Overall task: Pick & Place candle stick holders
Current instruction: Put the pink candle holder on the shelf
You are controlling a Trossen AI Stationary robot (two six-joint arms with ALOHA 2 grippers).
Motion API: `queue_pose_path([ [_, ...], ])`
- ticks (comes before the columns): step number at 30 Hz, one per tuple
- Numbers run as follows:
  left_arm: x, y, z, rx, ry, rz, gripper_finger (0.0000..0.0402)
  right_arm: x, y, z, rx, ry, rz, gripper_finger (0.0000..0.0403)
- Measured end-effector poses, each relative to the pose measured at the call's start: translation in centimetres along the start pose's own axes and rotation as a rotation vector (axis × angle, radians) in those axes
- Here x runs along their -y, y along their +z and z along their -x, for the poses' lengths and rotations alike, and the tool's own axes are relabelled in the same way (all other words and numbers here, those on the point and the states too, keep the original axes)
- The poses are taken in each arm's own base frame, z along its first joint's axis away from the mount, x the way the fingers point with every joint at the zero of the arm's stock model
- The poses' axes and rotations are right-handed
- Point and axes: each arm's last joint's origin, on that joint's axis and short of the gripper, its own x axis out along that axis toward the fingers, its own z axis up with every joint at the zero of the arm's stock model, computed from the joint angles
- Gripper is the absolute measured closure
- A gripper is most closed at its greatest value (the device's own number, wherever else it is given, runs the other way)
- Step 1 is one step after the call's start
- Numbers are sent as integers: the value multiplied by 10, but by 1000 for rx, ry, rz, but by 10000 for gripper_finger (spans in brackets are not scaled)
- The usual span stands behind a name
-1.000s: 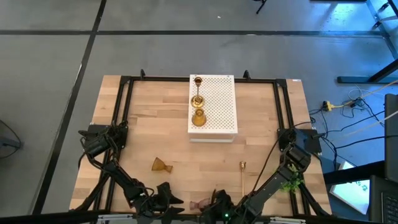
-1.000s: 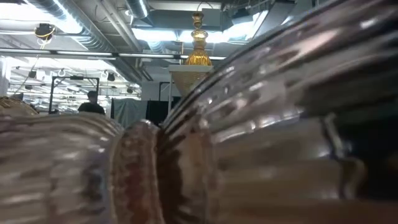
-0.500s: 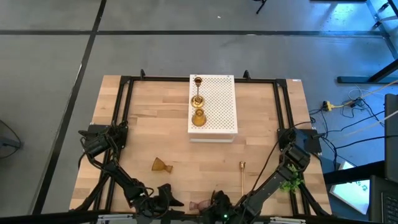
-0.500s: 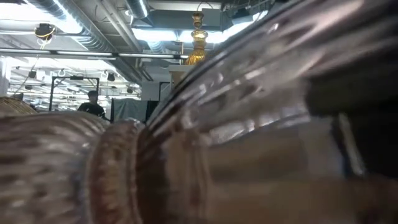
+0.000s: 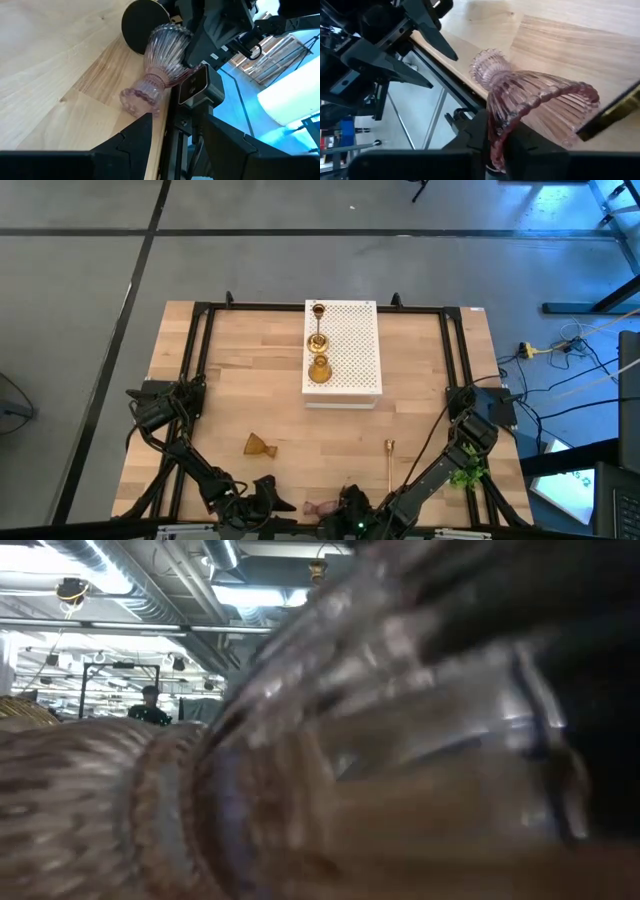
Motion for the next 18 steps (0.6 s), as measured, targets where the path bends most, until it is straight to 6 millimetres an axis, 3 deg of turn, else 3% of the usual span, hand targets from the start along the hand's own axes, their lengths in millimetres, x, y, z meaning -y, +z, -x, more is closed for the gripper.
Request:
queue_pose_path([
  [9,0,-2,2,-4,7,-12,236,-6,0,1,-3,3,31,383],
  [18,1,-4,4,-4,7,-17,236,-45,9,26,-5,-140,179,383],
])
